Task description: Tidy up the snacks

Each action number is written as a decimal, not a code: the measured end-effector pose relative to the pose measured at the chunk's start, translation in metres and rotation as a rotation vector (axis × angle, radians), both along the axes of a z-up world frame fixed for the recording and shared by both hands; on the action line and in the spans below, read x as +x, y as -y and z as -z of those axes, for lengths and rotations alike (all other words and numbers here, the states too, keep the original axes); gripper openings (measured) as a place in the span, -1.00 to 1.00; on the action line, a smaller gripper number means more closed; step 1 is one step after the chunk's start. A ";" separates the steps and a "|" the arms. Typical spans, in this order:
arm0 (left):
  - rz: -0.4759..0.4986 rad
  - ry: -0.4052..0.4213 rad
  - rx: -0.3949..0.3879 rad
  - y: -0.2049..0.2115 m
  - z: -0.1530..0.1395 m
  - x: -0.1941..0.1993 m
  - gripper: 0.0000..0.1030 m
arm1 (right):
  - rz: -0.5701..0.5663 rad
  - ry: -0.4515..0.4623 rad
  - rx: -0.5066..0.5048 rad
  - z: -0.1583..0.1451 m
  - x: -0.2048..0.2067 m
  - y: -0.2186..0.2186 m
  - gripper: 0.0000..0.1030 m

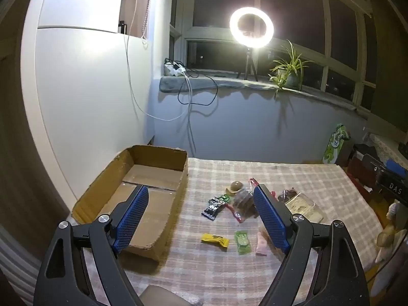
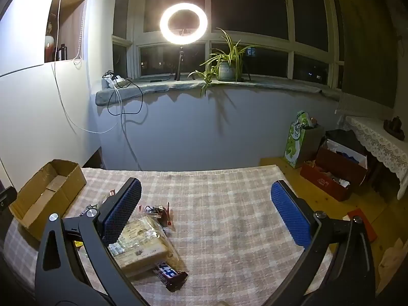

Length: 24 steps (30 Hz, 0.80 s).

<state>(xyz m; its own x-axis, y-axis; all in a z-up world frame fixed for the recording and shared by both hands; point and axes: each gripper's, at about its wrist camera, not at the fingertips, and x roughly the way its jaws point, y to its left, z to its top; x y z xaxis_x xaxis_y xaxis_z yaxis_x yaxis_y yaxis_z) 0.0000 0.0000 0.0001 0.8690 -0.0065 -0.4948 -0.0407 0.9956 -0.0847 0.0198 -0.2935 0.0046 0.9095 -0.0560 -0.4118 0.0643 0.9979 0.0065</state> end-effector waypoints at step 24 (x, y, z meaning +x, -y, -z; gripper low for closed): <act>0.035 0.015 0.022 0.014 -0.001 -0.001 0.64 | -0.004 0.006 -0.003 -0.001 -0.002 0.001 1.00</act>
